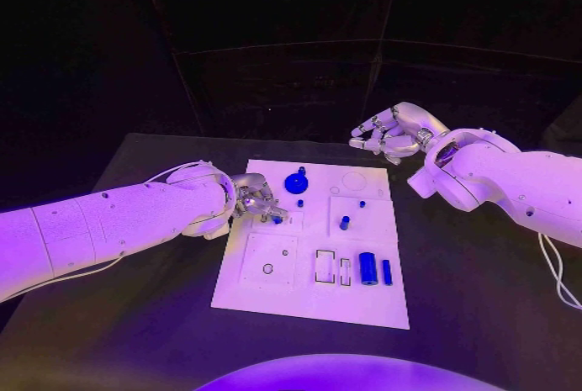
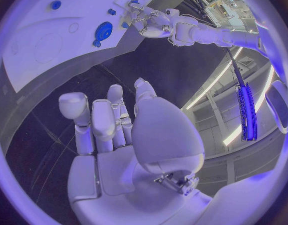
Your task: Assemble the parts on the task board
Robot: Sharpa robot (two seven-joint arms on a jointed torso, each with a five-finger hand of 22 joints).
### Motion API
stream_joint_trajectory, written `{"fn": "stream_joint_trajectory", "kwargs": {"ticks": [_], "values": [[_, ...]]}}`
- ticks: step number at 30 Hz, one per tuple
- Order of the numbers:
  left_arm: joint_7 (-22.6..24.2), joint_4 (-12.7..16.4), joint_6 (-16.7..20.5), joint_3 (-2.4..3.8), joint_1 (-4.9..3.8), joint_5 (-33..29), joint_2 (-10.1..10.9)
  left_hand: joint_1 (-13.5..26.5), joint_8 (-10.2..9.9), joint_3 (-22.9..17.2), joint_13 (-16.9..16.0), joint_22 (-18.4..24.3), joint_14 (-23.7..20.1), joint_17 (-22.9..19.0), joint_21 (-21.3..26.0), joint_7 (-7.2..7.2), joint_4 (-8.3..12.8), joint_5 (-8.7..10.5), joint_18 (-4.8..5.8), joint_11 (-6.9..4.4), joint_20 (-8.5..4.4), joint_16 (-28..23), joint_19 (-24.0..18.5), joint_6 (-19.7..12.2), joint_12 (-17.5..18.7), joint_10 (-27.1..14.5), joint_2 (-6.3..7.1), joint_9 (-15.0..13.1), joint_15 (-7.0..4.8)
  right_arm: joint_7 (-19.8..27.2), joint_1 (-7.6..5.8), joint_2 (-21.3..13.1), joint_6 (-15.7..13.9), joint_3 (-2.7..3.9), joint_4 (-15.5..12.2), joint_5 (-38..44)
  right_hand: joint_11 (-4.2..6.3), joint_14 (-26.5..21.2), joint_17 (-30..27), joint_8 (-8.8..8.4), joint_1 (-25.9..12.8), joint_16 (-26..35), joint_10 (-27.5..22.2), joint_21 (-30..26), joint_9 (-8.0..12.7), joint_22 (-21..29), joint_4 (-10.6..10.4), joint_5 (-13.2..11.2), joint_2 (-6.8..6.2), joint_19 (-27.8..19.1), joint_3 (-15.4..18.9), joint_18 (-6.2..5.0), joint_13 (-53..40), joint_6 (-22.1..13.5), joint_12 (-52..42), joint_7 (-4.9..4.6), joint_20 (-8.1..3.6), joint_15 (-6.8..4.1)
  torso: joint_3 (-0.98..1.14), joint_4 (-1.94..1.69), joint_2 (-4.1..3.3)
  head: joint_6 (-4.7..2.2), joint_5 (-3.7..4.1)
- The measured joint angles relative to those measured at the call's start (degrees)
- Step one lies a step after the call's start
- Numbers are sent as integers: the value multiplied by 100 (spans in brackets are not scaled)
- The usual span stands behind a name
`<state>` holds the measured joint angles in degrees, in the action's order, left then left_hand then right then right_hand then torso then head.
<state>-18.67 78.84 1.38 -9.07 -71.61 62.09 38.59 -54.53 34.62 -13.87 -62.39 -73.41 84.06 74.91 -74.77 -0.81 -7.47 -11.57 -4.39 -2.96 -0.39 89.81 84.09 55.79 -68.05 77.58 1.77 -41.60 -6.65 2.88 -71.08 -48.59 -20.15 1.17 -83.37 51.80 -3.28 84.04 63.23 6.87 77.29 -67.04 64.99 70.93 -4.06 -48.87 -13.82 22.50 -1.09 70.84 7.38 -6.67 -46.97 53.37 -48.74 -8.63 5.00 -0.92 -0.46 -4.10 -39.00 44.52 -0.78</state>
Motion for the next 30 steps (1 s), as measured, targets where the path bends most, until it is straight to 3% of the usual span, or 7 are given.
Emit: {"fn": "stream_joint_trajectory", "kwargs": {"ticks": [9,12,14,17,20,27,30], "values": [[0,1,-2,0,0,-19,2,-92,-8,94,27,13,0,0,22,0,99,0,-1,21,0,0,0,0,22,-21,107,5,0,0,0,4,2,0,7,0,0,0,0,0,0,0,0,-23,0,0,-15,0,0,0,15,0,-1,0,0,0,0,0,-1,2,0,6,-1],[0,2,-2,0,0,-39,2,-256,-21,5,38,13,0,0,22,0,187,0,0,4,0,0,0,0,22,-37,32,10,0,0,0,5,3,0,8,0,0,0,0,0,0,0,0,-24,0,0,-15,0,0,0,15,-1,-1,0,0,0,0,0,-1,3,0,5,-1],[0,2,-1,0,0,-56,3,-380,-46,-84,46,13,0,0,22,-17,273,0,0,0,0,0,0,-26,24,-41,-92,21,0,0,0,5,4,0,9,0,0,0,-1,0,0,0,0,-24,0,0,-15,0,0,0,15,0,-1,0,0,0,0,0,-1,3,0,5,1],[0,2,8,0,0,-100,4,-624,-67,-389,59,12,0,0,43,-2,413,-1,0,-20,0,0,0,-85,51,-62,-200,38,0,0,0,7,5,0,10,0,0,0,-1,0,0,0,0,-24,0,6,-15,0,0,0,15,0,-1,0,0,0,0,0,-2,3,0,2,2],[3,8,31,0,0,-166,3,-733,-95,-756,82,12,0,0,43,-32,551,-20,0,-8,0,0,0,-116,83,-72,-187,42,0,-2,0,8,6,0,12,0,0,0,-1,0,0,0,0,-24,0,6,-15,0,0,0,15,0,-1,0,0,0,0,0,-2,3,0,7,2],[13,60,139,0,0,-377,25,-767,-61,-1301,120,-14,-1,0,43,-62,88,-34,0,3,0,0,0,-167,108,-83,-164,-11,1,-3,0,15,11,0,21,0,0,0,-1,0,0,0,0,-24,0,6,-15,0,0,0,15,0,-1,0,0,0,0,0,-1,3,0,14,-5],[22,116,214,-1,0,-481,68,-715,-38,-1362,120,-14,-1,0,43,-62,27,-34,-1,12,0,0,0,-168,108,-91,-100,-23,1,-3,0,17,15,0,28,0,0,0,-1,0,0,0,0,-24,0,5,-15,0,0,0,15,0,-2,0,0,0,0,0,0,3,0,14,-8]]}}
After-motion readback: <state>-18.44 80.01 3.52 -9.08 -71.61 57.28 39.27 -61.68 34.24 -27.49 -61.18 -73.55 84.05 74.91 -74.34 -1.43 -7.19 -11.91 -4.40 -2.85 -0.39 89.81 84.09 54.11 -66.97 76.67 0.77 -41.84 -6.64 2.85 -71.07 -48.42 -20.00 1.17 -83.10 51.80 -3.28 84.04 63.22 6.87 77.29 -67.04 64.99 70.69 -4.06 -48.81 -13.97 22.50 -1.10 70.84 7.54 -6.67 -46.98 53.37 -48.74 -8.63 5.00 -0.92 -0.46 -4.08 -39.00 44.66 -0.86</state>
